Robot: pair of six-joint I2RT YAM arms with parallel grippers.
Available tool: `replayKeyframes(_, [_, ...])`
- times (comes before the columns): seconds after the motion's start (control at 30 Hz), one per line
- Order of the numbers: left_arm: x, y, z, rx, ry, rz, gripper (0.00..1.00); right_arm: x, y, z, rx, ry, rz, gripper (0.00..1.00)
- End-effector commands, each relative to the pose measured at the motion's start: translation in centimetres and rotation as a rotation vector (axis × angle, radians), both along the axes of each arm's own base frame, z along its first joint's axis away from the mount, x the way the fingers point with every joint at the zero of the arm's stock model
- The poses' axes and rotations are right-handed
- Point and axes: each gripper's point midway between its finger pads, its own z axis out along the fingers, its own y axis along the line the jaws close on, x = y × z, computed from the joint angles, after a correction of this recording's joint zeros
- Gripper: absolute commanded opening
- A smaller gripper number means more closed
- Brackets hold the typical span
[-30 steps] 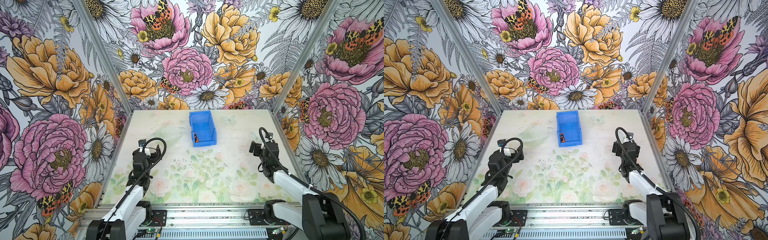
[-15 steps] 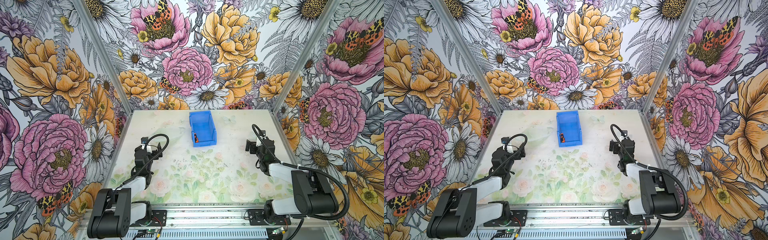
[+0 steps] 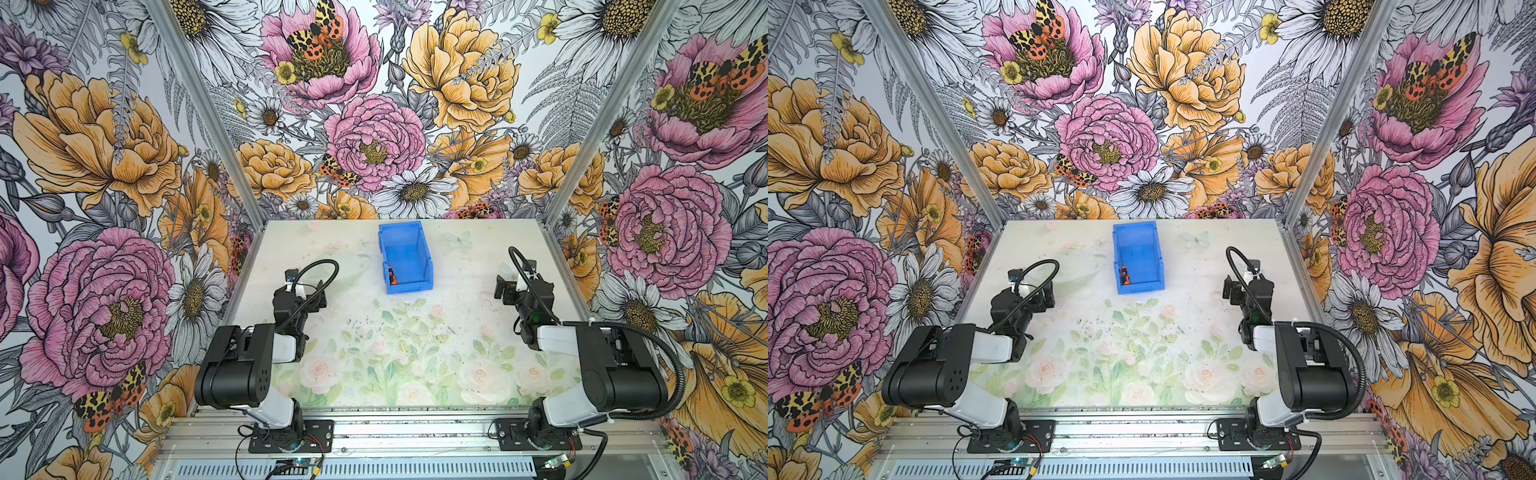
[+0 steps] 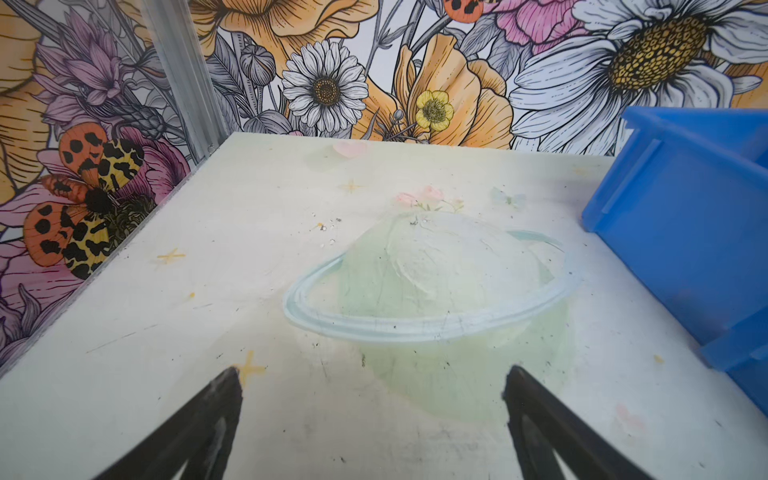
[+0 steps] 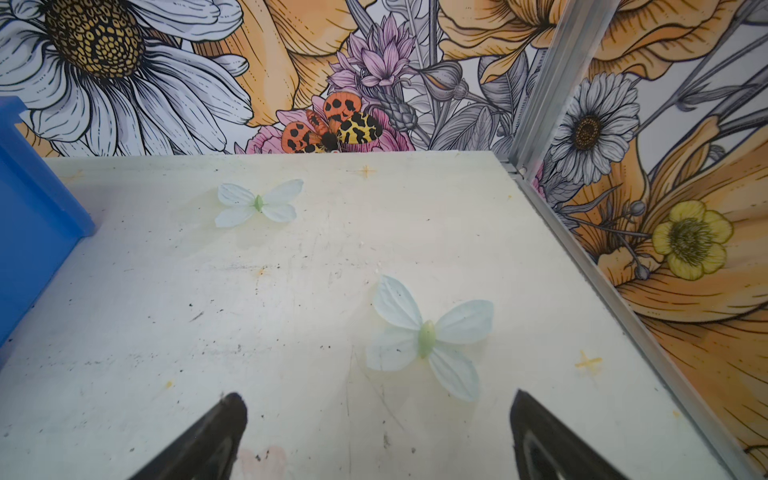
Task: Put the screwdriver in the bin
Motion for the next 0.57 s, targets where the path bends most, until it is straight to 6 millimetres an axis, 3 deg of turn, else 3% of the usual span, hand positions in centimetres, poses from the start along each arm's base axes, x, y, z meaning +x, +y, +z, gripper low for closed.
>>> replayKeyframes(0.0, [0.9, 0.7, 2.2, -0.018, -0.071, 0.035, 0.98, 0.4, 0.0, 0.9, 0.009, -0.061, -0.005, 0.99])
replayKeyframes(0.53, [1.2, -0.4, 2.1, 0.023, -0.056, 0.009, 0.99, 0.3, 0.0, 1.0, 0.007, -0.063, -0.007, 0.99])
